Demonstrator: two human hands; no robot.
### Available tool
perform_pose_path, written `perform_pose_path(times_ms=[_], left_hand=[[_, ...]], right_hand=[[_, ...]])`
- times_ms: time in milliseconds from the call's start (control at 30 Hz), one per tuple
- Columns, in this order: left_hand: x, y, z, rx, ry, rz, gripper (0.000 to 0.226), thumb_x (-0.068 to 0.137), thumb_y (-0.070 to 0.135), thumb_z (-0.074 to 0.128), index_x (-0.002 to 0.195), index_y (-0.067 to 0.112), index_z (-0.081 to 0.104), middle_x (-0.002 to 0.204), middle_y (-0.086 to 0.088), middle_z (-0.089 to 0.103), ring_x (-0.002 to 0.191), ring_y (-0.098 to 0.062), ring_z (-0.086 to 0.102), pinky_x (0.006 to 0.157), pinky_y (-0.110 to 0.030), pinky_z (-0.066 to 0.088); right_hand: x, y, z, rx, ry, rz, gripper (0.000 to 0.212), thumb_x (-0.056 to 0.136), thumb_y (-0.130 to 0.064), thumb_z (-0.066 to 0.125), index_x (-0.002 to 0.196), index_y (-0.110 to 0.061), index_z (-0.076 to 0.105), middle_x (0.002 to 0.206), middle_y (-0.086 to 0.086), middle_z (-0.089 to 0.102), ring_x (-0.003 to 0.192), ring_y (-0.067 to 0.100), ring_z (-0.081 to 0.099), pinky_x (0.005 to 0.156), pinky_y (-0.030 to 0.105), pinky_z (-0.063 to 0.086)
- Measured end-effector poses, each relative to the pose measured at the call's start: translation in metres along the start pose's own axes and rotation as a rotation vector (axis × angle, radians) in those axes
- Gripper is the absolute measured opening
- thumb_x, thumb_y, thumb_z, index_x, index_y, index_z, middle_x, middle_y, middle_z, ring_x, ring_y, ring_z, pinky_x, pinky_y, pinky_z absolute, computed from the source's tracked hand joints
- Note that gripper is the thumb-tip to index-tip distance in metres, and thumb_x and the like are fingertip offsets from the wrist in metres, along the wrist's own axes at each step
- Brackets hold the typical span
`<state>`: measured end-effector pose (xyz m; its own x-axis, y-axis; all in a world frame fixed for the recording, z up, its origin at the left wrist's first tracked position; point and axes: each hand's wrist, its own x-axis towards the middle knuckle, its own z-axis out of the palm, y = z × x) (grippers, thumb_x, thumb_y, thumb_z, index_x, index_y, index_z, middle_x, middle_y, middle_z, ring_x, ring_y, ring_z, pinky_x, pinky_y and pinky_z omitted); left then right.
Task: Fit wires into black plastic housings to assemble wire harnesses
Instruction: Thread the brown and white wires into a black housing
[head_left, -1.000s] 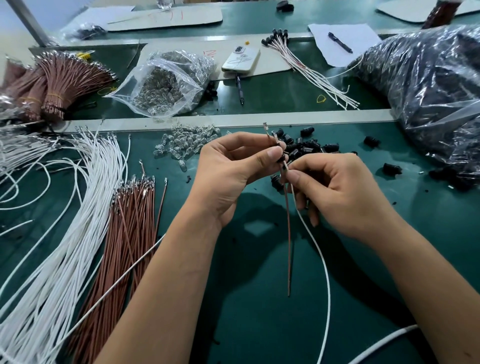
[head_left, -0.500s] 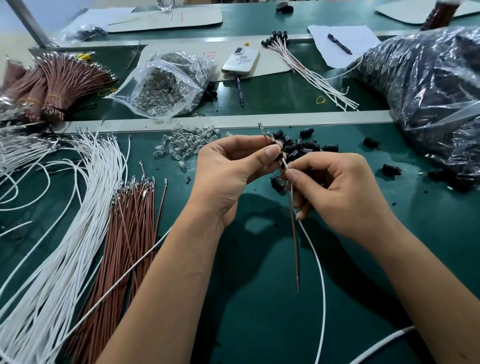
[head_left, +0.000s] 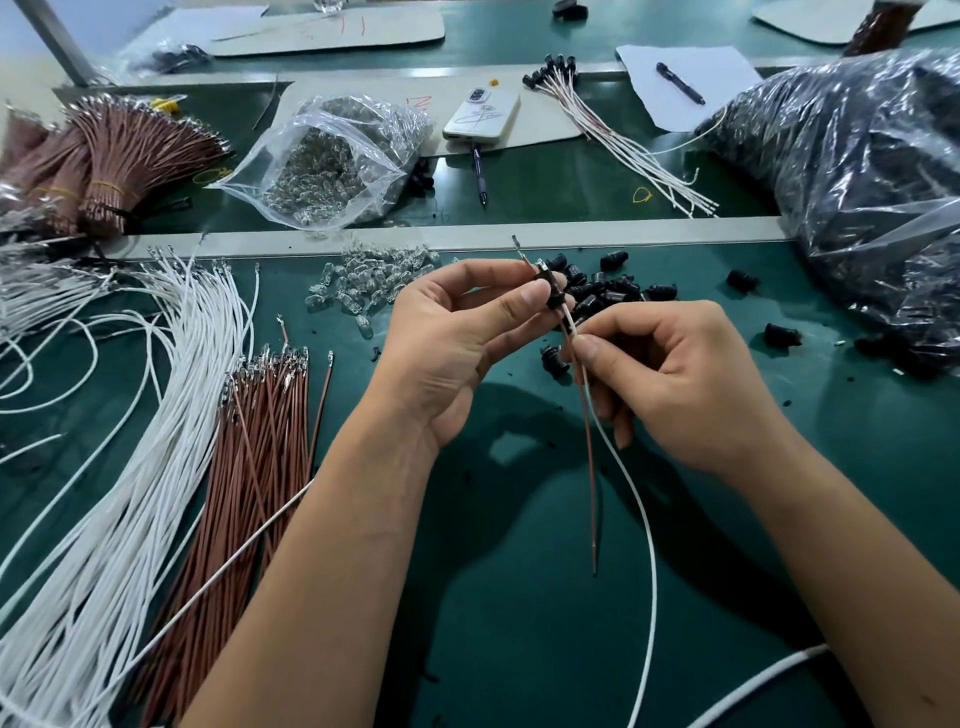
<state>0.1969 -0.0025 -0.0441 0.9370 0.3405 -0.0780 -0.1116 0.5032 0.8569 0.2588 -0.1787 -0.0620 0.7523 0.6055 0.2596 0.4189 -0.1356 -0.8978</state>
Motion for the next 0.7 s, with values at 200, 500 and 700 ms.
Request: perform_pose_path(times_ms=[200,500,700], left_hand=[[-0.0004,0.0009,0.0000,0.030,0.007,0.034,0.027,0.064,0.001,0.077,0.088,0.000,0.066,0.093,-0.022,0.075,0.089,-0.033,0.073,0.074,-0.030,0.060],[-0.0003,0.0010,-0.0010,0.075,-0.066,0.119,0.027,0.064,0.002,0.078,0.088,0.004,0.066,0.093,-0.021,0.075,0.085,-0.034,0.073,0.079,-0.038,0.061],[-0.0017,0.0014,-0.0005,0.098,-0.111,0.179,0.029,0.065,0.000,0.082,0.088,0.004,0.065,0.094,-0.021,0.075,0.085,-0.032,0.074,0.087,-0.043,0.060]], right_hand=[[-0.0002,0.0006,0.0001,0.036,-0.013,-0.001,0.014,0.097,-0.012,0.067,0.086,-0.012,0.076,0.057,0.009,0.065,0.042,0.029,0.062,0.041,0.038,0.055],[0.0015,0.0025,0.0023,0.108,-0.027,-0.003,0.011,0.098,-0.010,0.069,0.090,-0.009,0.076,0.063,0.013,0.066,0.049,0.029,0.067,0.051,0.031,0.059],[0.0013,0.0012,0.0043,0.154,0.006,-0.035,0.009,0.093,-0.012,0.072,0.090,-0.005,0.077,0.069,0.014,0.069,0.057,0.025,0.070,0.054,0.029,0.060]])
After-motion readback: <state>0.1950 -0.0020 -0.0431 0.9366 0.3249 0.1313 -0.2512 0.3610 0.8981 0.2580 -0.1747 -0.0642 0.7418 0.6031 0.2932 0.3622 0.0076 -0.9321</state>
